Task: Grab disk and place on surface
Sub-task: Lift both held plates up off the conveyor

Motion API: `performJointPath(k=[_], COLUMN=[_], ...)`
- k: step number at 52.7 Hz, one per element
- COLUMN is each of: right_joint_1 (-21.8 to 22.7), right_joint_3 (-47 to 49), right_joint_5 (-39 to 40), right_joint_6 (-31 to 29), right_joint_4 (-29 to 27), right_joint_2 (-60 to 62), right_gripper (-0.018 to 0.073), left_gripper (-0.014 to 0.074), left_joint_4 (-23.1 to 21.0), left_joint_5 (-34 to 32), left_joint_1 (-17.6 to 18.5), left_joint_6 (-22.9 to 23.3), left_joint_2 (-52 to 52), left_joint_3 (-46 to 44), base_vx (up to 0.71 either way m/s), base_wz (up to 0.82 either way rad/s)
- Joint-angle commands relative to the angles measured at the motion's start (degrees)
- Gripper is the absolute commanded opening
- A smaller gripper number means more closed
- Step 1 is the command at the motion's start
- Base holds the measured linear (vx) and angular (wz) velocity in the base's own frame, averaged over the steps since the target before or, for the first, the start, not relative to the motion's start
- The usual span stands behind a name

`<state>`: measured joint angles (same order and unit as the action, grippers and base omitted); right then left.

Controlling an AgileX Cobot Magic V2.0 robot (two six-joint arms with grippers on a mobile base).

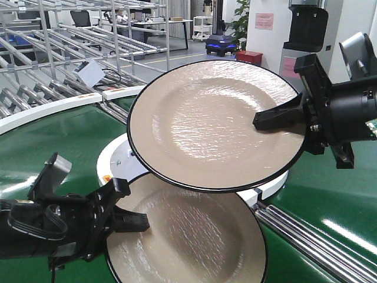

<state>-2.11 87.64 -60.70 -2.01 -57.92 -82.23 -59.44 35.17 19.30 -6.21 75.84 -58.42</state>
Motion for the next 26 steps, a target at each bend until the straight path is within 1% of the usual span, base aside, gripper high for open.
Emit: performJointPath(k=[1,26], right_joint_1=[0.1,0.1], right_joint_3=[2.4,2.4], right_joint_5=[3.9,3.9], right_joint_6=[-0.1,-0.1], right_joint_4=[-6.6,-6.6], right_joint_2=[2.3,2.3], right_gripper=[-0.0008,-0.0008], left_gripper=[0.0,0.0001], left_joint_4=[-5.1,-5.1], left_joint_5=[-2.6,-2.6], left_joint_1=[0.3,0.3], left_joint_6=[0.9,0.9], left_joint_2=[-2.0,-2.0], left_joint_3=[-1.9,-1.9], base_vx=[0.0,0.0], base_wz=[0.0,0.0])
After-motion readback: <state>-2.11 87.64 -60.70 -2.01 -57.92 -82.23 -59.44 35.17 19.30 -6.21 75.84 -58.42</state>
